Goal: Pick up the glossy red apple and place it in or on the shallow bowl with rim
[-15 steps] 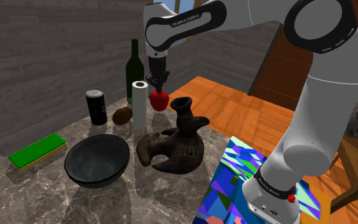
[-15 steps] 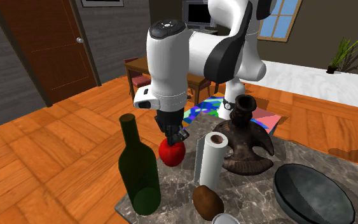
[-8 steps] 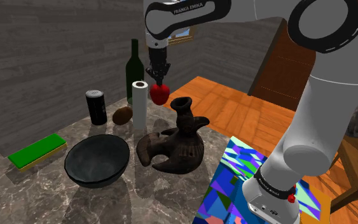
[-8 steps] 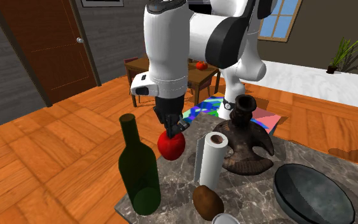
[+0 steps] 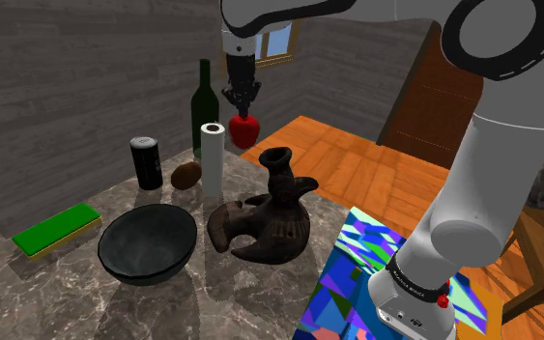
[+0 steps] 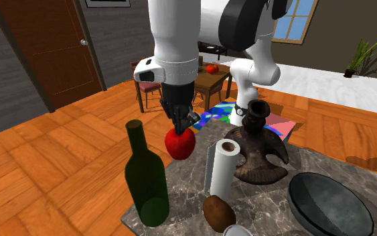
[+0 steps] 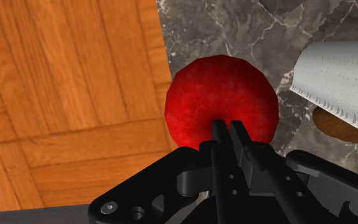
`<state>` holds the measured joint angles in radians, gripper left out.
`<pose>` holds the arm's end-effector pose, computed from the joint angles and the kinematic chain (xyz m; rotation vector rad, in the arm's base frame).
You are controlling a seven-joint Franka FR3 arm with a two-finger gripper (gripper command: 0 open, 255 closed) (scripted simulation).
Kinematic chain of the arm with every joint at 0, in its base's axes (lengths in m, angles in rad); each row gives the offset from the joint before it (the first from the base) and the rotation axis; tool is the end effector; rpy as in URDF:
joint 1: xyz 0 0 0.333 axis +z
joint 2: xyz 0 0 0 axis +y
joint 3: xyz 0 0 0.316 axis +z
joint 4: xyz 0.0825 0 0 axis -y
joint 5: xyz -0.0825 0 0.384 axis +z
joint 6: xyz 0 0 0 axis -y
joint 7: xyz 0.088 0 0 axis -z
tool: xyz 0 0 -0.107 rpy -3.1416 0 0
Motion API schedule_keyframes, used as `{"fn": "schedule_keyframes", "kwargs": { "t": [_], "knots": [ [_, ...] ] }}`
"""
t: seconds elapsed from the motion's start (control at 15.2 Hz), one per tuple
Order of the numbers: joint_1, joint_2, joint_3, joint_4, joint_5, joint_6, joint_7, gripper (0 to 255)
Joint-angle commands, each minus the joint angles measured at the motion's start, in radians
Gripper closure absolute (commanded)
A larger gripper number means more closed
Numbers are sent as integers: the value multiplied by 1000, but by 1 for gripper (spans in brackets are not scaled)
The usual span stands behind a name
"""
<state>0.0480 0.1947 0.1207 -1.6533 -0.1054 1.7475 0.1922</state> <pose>0.6045 0.0883 0.4871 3.0432 -0.0014 -0.1264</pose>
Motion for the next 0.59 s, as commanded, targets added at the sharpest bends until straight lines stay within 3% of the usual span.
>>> {"fn": "schedule_keyframes", "kwargs": {
  "t": [0.0, 0.53],
  "knots": [
    [1, -1, 0, 24, 1, -26, -2, 255],
    [3, 1, 2, 134, 2, -134, -9, 255]
  ]
}}
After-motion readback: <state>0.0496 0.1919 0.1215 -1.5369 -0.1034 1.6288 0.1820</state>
